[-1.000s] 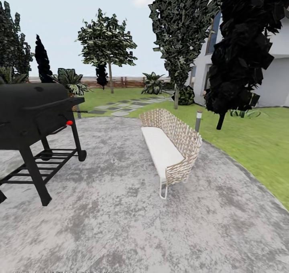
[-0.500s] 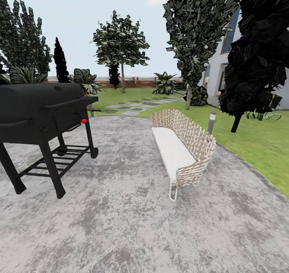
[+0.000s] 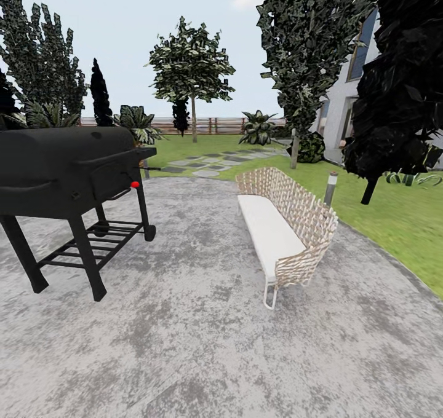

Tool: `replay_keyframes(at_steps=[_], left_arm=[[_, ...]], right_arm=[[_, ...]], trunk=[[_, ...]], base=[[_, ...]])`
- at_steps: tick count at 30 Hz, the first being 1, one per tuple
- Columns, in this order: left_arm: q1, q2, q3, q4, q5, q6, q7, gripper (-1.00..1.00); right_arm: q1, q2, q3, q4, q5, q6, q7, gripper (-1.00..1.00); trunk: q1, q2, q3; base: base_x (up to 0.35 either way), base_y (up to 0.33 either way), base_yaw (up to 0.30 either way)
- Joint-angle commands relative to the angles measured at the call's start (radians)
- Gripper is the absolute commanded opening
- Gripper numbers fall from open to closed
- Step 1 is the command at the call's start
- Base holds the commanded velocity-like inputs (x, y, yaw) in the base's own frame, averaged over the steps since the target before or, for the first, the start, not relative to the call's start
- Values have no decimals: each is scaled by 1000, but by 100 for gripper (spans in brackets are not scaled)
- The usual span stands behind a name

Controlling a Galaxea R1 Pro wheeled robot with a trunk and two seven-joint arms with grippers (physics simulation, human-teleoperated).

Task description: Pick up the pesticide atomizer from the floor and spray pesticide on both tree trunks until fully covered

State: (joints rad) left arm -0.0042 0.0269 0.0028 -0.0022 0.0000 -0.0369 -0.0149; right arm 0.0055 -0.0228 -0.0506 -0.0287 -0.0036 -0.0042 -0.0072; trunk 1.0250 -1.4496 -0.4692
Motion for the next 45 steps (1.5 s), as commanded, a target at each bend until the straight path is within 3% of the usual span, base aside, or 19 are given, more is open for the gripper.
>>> replay_keyframes(at_steps=[1,45], left_arm=[[0,0,0,1,0,-4,-2,100],[0,-1,0,1,0,-5,-2,100]], right_arm=[[1,0,-7,-2,0,0,-1,100],[1,3,-12,-2,1,0,0,100]], trunk=[[0,0,-1],[0,0,-1]], base=[[0,0,9],[0,0,0]])
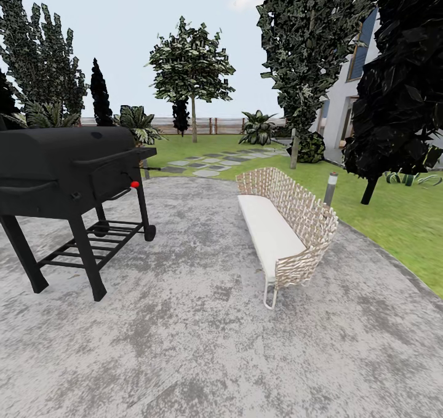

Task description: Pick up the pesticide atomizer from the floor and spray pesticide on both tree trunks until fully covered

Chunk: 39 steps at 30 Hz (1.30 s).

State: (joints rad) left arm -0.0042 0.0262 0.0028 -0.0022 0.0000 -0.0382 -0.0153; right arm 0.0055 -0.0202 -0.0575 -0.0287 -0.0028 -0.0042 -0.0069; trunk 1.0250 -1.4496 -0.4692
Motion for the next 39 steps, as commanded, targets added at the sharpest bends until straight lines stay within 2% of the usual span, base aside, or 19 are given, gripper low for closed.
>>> replay_keyframes(at_steps=[1,39], left_arm=[[0,0,0,1,0,-3,-2,100],[0,0,1,1,0,-3,-2,100]], right_arm=[[1,0,-5,-2,0,0,-1,100],[1,0,-5,-16,0,0,-1,100]], trunk=[[0,0,-1],[0,0,-1]], base=[[0,0,0],[0,0,0]])
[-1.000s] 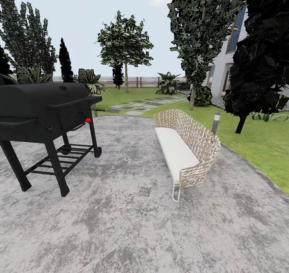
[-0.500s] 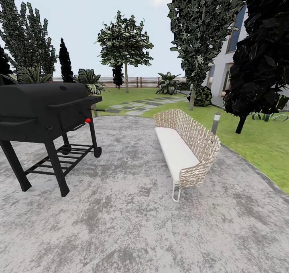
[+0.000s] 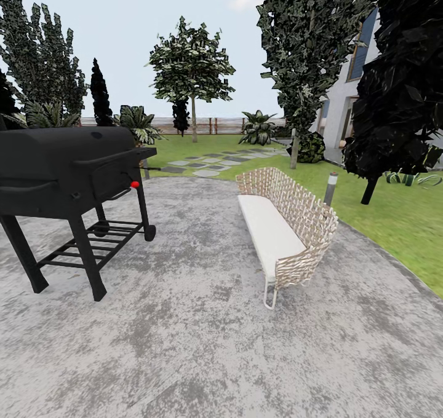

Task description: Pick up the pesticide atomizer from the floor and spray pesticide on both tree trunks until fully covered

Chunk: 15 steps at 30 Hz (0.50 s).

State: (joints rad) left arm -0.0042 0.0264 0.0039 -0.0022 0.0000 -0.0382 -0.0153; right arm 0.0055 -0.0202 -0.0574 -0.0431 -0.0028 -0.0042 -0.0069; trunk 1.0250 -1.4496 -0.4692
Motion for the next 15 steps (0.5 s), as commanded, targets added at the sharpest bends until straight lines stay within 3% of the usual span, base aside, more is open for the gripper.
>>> replay_keyframes(at_steps=[1,15], left_arm=[[0,0,0,1,0,-3,-2,100],[-14,4,1,-14,3,3,0,100]], right_arm=[[1,0,-6,-2,0,0,-1,100],[-6,2,-4,-68,0,4,-8,100]], trunk=[[0,0,-1],[0,0,-1]], base=[[0,0,0],[0,0,109]])
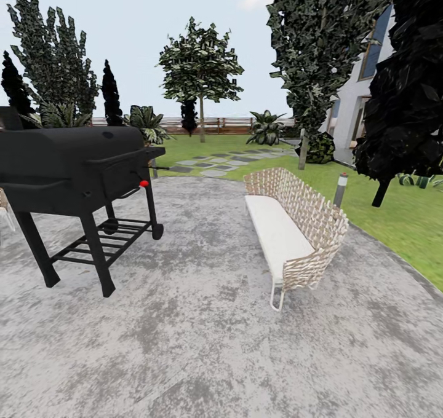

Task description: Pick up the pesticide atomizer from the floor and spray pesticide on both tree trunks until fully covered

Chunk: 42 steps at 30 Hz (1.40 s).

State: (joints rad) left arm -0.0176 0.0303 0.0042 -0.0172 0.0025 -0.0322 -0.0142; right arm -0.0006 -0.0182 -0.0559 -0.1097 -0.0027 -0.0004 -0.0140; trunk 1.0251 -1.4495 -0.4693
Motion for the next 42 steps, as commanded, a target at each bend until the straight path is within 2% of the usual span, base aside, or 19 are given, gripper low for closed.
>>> replay_keyframes(at_steps=[1,14,23,26,29,30,34,37,42], left_arm=[[-5,1,0,-5,1,-2,-1,100],[-55,5,-2,-41,2,-4,4,100],[-69,7,0,-122,4,-5,13,100],[-70,7,0,-167,29,-6,15,100],[-73,8,0,-235,75,-7,23,100],[-78,9,0,-273,102,-7,31,100],[-104,9,0,-351,147,-7,45,100],[-124,9,-1,-382,158,-7,45,100],[-152,8,-2,-446,165,-36,47,100]], right_arm=[[-2,1,-5,-8,0,0,0,100],[-8,0,-4,-89,3,2,-8,100],[-10,-6,-7,-134,1,-3,-10,100],[-16,-2,-7,-155,0,-4,-10,100],[-31,2,-2,-196,1,-6,-5,100],[-39,6,1,-225,3,-6,-3,100],[-74,23,6,-308,9,-6,-5,100],[-106,36,9,-347,12,-5,-5,100],[-220,52,12,-402,14,-5,-6,100]], trunk=[[0,0,-1],[0,0,-1],[0,0,-1],[0,0,-1],[0,0,-1],[0,0,-1],[0,0,-1],[0,0,-1],[0,0,-1]], base=[[0,0,34],[0,0,9],[0,0,0],[0,0,0],[0,0,0],[0,0,0],[0,0,0],[0,0,0],[0,0,0]])
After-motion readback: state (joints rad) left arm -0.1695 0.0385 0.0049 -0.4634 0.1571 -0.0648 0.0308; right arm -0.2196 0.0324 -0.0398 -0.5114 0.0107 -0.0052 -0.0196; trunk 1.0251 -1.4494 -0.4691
